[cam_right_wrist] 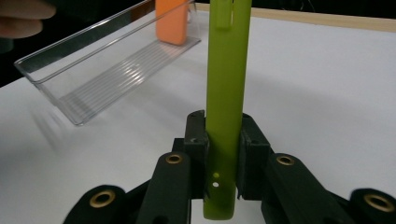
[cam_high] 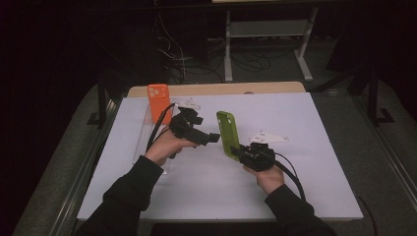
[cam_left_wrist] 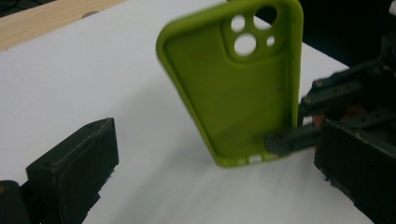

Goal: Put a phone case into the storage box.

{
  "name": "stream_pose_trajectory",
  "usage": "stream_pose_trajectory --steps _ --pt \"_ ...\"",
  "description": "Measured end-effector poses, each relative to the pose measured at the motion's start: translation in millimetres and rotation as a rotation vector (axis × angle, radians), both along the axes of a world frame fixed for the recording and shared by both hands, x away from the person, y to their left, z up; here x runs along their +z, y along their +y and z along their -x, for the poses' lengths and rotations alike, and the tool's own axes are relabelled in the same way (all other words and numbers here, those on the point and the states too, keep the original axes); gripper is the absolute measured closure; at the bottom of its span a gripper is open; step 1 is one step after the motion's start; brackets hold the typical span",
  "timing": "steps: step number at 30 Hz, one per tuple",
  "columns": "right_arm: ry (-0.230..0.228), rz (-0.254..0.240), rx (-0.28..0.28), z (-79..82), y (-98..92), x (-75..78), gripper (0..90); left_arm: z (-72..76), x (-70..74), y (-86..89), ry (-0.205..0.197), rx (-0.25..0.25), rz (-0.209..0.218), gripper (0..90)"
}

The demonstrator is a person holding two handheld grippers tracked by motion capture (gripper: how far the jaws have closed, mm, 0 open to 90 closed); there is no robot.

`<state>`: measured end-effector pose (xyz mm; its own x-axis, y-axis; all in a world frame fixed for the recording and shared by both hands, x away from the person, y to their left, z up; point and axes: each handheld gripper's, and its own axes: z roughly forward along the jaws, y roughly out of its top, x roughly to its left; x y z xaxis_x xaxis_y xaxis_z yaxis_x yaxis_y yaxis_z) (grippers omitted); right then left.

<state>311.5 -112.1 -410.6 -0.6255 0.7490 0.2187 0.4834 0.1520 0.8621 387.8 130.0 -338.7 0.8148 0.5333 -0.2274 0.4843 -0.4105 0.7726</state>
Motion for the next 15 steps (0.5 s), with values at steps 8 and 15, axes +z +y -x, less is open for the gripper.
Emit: stream_pose_trajectory --steps 8,15 --pt "-0.007 -0.007 0.020 3.7 7.2 1.2 75.5 -5.7 5.8 -6.0 -0.004 -0.015 0.028 0.0" --pt "-0.016 -0.020 0.033 4.8 9.1 1.9 75.5 -6.9 4.7 -16.7 -0.007 -0.031 0.033 0.0"
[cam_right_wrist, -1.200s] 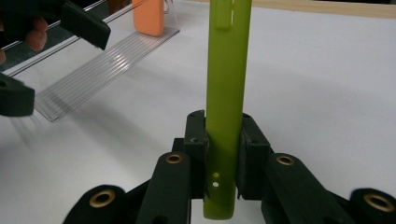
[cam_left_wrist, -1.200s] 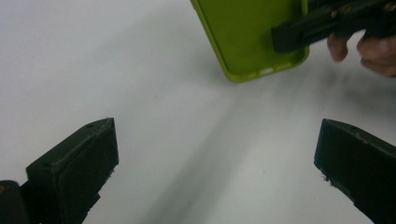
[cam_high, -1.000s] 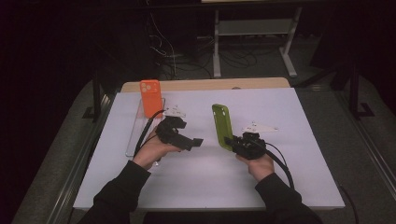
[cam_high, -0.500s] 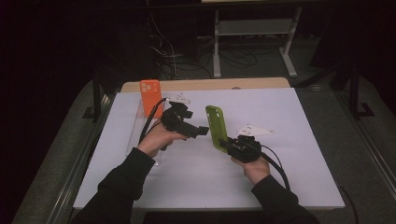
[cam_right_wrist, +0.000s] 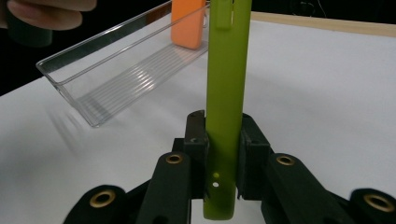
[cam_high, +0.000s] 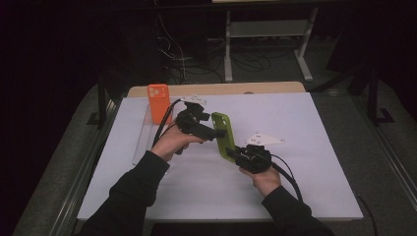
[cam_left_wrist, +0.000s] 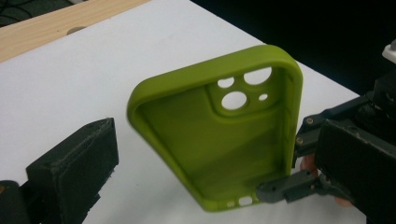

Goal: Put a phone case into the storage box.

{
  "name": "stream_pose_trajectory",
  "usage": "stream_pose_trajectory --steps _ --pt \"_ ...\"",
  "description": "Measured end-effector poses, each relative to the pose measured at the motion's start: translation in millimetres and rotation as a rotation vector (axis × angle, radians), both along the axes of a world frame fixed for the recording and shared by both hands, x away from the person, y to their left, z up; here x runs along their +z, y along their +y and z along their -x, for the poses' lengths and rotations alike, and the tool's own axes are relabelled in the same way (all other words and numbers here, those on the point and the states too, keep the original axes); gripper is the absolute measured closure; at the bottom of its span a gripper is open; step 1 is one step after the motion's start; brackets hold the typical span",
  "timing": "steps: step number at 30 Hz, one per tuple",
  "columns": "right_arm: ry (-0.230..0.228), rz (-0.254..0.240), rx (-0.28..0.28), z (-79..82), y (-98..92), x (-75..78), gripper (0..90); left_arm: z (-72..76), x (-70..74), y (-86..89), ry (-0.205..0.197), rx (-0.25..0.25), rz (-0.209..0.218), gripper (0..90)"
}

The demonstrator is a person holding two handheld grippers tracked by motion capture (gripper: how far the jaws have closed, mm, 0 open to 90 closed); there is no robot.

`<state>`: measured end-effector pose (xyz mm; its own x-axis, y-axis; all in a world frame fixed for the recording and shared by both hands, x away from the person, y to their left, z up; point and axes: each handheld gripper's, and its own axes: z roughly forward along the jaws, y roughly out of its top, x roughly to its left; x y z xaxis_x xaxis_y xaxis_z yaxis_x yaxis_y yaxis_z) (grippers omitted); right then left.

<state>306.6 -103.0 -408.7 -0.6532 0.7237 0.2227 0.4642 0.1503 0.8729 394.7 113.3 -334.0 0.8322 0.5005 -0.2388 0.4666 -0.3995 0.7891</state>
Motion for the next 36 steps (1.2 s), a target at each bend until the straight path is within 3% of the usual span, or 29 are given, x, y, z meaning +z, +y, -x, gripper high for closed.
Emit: stream_pose_trajectory --steps 11,22,29,36 --pt "-0.002 -0.012 0.015 1.7 1.8 1.2 75.6 -0.8 -3.2 -11.3 0.013 0.011 0.037 0.0" --pt "0.027 -0.007 0.026 1.6 6.4 -2.6 75.5 -0.6 -4.8 -15.8 0.014 0.030 0.037 0.0" --pt "0.033 0.002 0.029 1.3 7.0 -3.7 75.6 -2.4 -4.6 -14.0 0.011 0.050 0.034 9.6" --pt "0.032 0.008 0.032 1.3 8.5 -4.8 75.6 -3.1 -4.5 -13.2 0.021 0.044 0.042 11.0"
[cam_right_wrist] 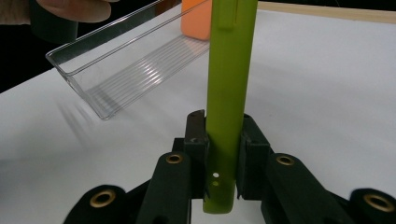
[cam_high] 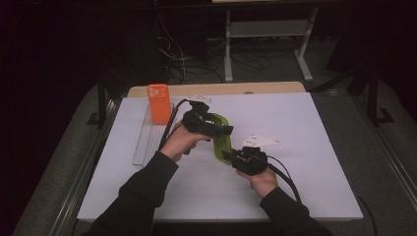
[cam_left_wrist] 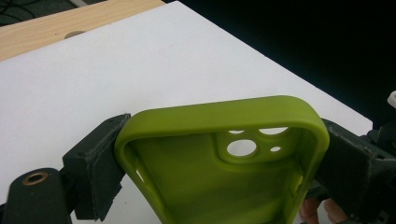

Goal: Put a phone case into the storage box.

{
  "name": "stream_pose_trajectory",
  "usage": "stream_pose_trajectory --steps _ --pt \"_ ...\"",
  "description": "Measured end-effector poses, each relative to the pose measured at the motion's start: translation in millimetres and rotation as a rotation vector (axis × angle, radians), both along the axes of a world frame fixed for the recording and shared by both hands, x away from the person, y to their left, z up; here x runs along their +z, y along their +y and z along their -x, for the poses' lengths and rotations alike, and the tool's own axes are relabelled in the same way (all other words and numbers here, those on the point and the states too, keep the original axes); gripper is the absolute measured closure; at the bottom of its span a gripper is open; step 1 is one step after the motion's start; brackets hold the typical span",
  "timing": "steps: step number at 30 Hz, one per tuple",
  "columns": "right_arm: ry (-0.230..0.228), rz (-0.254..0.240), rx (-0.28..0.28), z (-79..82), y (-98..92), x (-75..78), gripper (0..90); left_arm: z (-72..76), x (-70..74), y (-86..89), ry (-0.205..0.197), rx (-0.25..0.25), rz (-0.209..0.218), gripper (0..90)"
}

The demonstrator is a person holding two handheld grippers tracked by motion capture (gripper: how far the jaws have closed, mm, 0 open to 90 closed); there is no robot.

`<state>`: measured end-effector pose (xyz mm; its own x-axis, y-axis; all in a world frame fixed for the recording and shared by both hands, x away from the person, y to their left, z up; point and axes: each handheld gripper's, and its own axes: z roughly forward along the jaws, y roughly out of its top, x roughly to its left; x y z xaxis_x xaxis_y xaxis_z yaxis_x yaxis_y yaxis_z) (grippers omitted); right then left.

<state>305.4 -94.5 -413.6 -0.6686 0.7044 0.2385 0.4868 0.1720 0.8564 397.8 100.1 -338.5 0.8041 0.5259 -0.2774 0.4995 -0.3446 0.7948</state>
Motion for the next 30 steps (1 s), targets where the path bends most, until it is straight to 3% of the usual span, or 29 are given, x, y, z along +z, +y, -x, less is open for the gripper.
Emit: stream_pose_trajectory --steps 8,17,20,24,30 --pt "0.010 0.001 0.008 -0.6 2.3 -2.2 75.5 0.1 0.5 -2.9 0.001 0.004 0.009 13.6" --pt "0.025 -0.001 0.019 -1.3 5.0 -3.2 74.5 1.5 1.5 -5.6 -0.015 0.008 -0.013 14.8" --pt "0.024 0.008 0.026 -1.4 5.6 -3.4 73.0 1.0 1.5 -5.2 -0.003 0.003 -0.011 15.0" --pt "0.011 0.012 0.037 -1.9 4.9 -2.0 64.5 0.7 2.5 -4.1 -0.008 0.004 -0.014 15.3" --pt "0.014 0.023 0.052 -4.7 -2.0 1.5 43.9 -1.5 4.4 -0.2 -0.013 0.012 -0.019 15.3"
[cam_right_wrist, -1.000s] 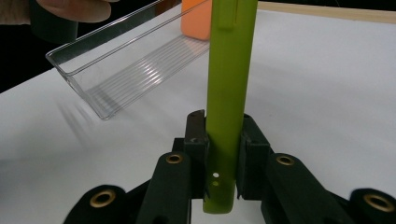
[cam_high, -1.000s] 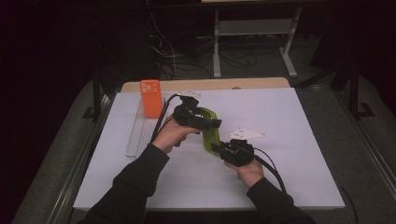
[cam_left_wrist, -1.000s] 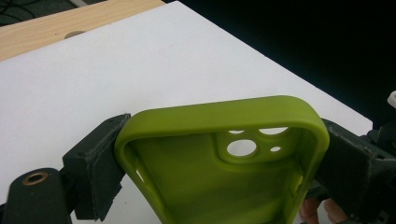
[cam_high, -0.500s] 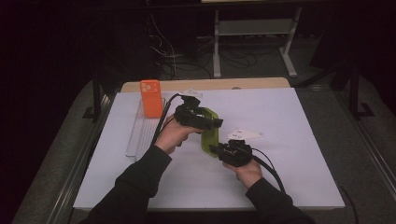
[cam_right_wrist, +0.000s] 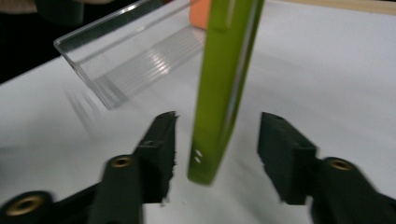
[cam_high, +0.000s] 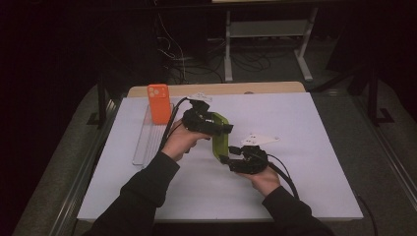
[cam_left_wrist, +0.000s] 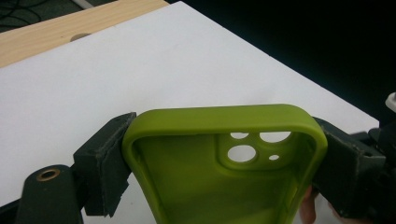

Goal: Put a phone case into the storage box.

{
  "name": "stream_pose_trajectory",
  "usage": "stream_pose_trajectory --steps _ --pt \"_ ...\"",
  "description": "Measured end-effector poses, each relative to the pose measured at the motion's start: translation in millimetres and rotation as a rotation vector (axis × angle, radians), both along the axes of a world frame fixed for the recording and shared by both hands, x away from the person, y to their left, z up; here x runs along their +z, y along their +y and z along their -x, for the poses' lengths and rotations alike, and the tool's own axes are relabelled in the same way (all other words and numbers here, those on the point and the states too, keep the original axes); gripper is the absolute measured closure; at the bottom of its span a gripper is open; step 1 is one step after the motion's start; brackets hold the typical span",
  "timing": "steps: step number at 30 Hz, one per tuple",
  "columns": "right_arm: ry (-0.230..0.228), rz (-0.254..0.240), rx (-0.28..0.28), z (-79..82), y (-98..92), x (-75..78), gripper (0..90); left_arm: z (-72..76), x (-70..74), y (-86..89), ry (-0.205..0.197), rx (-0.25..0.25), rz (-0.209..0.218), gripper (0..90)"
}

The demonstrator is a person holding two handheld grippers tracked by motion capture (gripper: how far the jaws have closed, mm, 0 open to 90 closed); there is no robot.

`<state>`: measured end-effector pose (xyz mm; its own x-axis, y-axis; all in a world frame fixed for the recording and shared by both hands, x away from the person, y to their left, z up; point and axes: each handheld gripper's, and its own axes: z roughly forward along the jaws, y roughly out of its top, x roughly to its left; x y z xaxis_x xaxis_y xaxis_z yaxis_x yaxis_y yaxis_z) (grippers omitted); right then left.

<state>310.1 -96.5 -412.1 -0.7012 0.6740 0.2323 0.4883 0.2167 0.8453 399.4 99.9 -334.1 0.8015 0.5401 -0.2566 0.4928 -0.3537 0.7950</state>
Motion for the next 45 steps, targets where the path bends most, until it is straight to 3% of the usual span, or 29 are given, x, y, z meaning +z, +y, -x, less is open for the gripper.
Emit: stream_pose_trajectory --steps 5,11,19,23,36,37,43,45 --pt "0.021 0.091 0.009 -4.1 -10.4 -1.3 30.8 -3.1 6.1 4.7 -0.011 0.008 -0.015 15.3" --pt "0.035 0.157 0.015 -5.2 -24.2 -6.5 20.7 -6.8 14.6 9.4 -0.030 0.023 -0.042 15.2" --pt "0.028 0.215 0.027 0.7 -47.7 -11.7 10.8 -9.9 27.8 16.8 -0.055 0.063 -0.063 15.1" --pt "0.028 0.246 0.010 3.6 -60.8 -14.9 0.7 -12.5 34.7 21.3 -0.062 0.093 -0.074 15.1" --pt "0.024 0.267 -0.014 12.8 -91.3 -18.1 0.0 -28.7 70.4 59.1 -0.115 0.252 -0.142 15.1" --pt "0.025 0.265 -0.019 13.5 -92.6 -18.6 0.0 -29.8 71.7 60.5 -0.114 0.265 -0.132 15.1" --pt "0.024 0.274 -0.015 15.6 -98.2 -21.0 0.0 -41.9 81.3 78.6 -0.137 0.363 -0.162 15.0" --pt "0.017 0.273 -0.015 15.4 -98.9 -20.5 0.0 -45.8 82.6 84.1 -0.141 0.395 -0.189 15.0"
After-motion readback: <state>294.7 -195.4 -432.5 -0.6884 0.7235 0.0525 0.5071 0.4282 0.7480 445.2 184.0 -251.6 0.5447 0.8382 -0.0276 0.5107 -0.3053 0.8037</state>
